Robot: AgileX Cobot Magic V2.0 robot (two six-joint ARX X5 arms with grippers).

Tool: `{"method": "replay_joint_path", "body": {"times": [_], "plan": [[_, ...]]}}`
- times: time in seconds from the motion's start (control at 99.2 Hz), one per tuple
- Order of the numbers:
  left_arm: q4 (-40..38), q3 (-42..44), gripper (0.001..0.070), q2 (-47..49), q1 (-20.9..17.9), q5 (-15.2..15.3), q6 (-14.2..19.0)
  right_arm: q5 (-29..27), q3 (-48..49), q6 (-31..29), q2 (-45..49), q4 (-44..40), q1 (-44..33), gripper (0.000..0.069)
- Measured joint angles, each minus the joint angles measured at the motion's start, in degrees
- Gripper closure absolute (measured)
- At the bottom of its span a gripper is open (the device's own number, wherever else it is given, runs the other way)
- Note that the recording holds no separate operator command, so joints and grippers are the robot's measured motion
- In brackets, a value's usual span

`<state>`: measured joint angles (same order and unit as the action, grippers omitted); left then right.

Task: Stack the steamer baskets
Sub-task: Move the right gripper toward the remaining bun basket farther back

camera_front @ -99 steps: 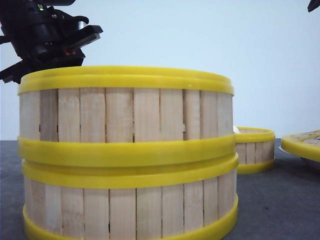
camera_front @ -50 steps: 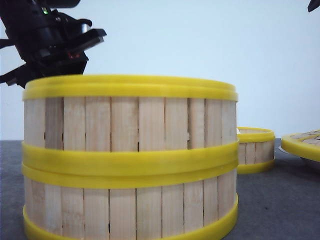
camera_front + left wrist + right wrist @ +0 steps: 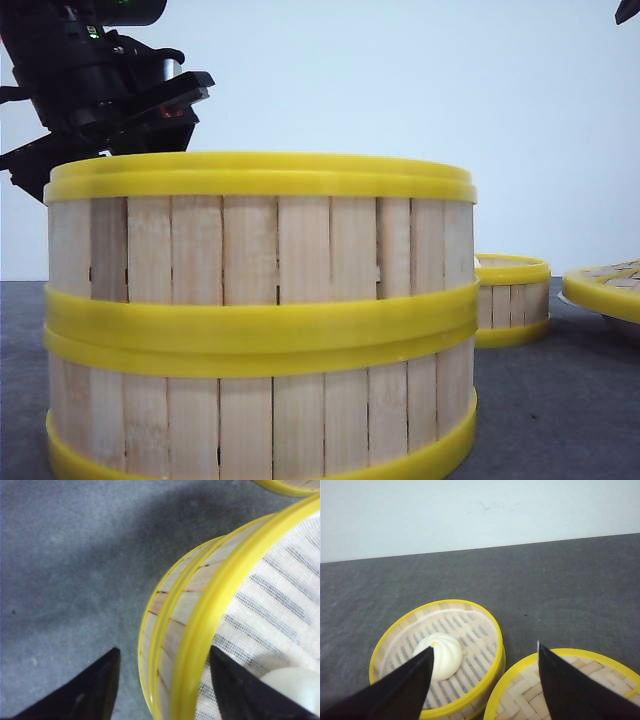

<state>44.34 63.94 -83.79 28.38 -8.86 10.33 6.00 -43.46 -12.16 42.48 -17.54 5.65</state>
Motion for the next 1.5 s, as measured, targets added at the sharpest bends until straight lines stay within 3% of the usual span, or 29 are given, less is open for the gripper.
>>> {"method": "replay_joint_path", "body": {"times": [0.242,0.383,0.514,0.716,0.918,1.21,1.503], "plan": [[-9.5,-0.1,0.0352,10.3,-1.0,1.7,0.0,0.3,-0.7,0.0,5.0,0.1,0.0,0.0283],[-14.6,-0.1,0.0352,17.5,-1.1,4.5,-0.2,0.5,-4.8,0.1,10.8,0.1,0.0,0.0283],[-17.5,-0.4,0.0352,23.1,-1.1,4.5,-0.3,1.1,-9.9,0.4,17.9,-0.2,0.0,0.0283],[-22.1,-9.1,0.0352,34.1,-1.0,4.5,-0.4,3.1,-17.6,0.4,31.5,-2.6,0.2,0.0283],[-18.5,-19.5,0.0352,47.1,-0.7,4.5,1.3,3.0,-24.2,1.6,43.5,-3.7,0.3,0.0283],[-15.0,-19.3,0.0352,64.1,-0.5,4.4,4.5,3.0,-29.6,1.9,56.1,-3.8,0.3,0.0283],[-7.9,-19.3,0.0353,71.2,-0.5,4.4,5.9,1.3,-30.8,1.9,62.5,-2.5,0.4,0.0284]]}}
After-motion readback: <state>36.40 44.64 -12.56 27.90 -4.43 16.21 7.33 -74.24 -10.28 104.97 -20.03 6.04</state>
